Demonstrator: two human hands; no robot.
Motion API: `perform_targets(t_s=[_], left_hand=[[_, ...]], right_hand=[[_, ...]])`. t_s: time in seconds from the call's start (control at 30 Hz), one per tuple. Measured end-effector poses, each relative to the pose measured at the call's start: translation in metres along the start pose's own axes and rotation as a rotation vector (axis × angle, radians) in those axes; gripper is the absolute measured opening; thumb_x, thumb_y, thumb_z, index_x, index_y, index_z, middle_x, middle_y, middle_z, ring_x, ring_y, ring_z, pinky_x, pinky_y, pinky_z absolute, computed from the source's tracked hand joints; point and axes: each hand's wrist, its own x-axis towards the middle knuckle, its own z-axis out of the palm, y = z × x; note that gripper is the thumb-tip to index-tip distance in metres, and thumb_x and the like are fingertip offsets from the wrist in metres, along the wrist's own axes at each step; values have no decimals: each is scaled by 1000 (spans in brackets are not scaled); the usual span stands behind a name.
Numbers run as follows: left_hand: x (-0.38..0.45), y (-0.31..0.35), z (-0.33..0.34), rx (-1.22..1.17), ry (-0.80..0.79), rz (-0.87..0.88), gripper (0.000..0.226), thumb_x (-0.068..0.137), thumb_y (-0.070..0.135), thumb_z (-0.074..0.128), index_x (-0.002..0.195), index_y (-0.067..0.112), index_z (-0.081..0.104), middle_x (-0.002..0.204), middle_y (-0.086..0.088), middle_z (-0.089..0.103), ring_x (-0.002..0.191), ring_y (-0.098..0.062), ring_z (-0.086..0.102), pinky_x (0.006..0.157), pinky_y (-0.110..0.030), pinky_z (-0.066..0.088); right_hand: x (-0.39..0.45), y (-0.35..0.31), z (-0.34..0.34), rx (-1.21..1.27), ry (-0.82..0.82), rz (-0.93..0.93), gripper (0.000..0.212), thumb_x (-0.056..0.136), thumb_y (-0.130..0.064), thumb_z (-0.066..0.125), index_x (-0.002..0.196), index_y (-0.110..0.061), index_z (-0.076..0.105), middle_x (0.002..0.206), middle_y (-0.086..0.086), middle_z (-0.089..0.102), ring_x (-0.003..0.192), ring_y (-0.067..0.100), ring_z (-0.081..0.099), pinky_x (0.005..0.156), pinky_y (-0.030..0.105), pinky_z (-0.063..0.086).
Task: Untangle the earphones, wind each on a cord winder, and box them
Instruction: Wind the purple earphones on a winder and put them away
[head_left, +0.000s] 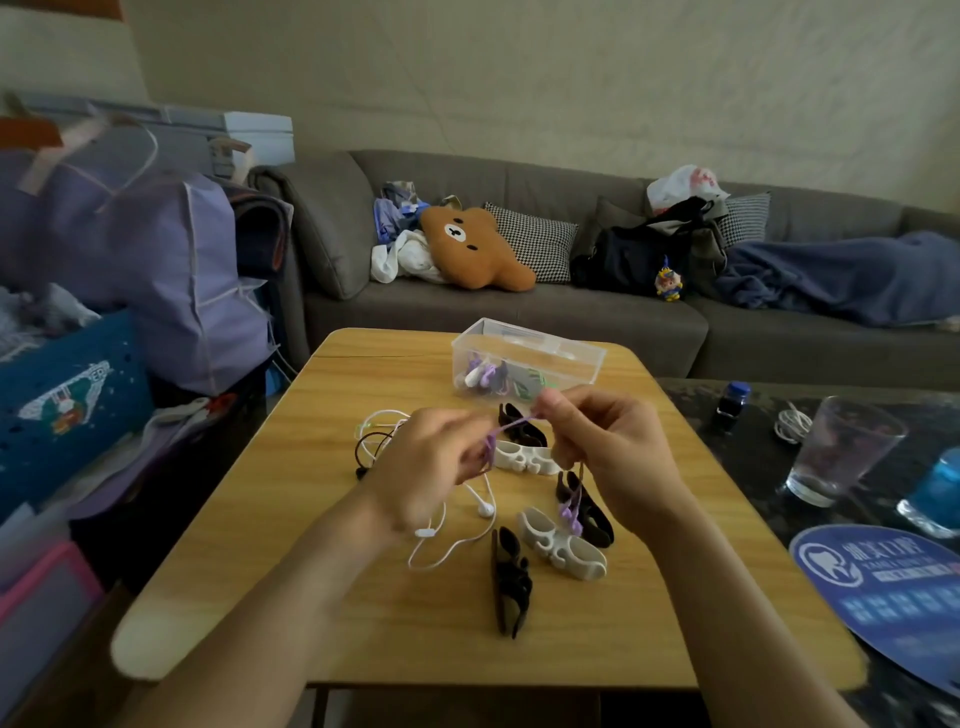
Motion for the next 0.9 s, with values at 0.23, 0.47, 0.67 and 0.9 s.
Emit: perform_targets(t_s=[0.23, 0.47, 0.67, 0.9], left_hand=[[5, 10, -20, -1108, 48, -130, 30, 102, 23, 35, 81, 15, 56, 72, -1, 58, 62, -13, 53, 71, -29, 32], [10, -5, -25, -687, 267, -75, 33, 102, 12, 37, 129, 6, 55, 125, -10, 69, 116, -19, 66, 96, -36, 40], [0, -8, -13, -142, 126, 32, 16, 100, 12, 50, 111, 18, 60, 120, -4, 66, 103, 7, 62, 86, -9, 47], [-5, -15, -2, 252, -61, 78, 29, 96, 39, 52, 100, 12, 60, 85, -5, 67, 78, -22, 62, 85, -47, 52]], right_hand=[[-2, 6, 1, -333, -34, -36, 21, 86, -34, 70, 86, -14, 74, 66, -3, 69, 57, 9, 59, 54, 19, 50], [-7, 9, 32, -384, -143, -66, 10, 94, -20, 70, 99, -13, 75, 77, 2, 75, 64, 17, 72, 63, 36, 61], [-7, 10, 39, -470, -62, -233, 14, 95, -23, 67, 105, -20, 76, 79, -9, 65, 62, 12, 66, 61, 34, 57], [0, 9, 16, -400, 170, -330, 10, 81, -16, 80, 91, -17, 78, 90, -2, 67, 84, 10, 68, 72, 20, 56]])
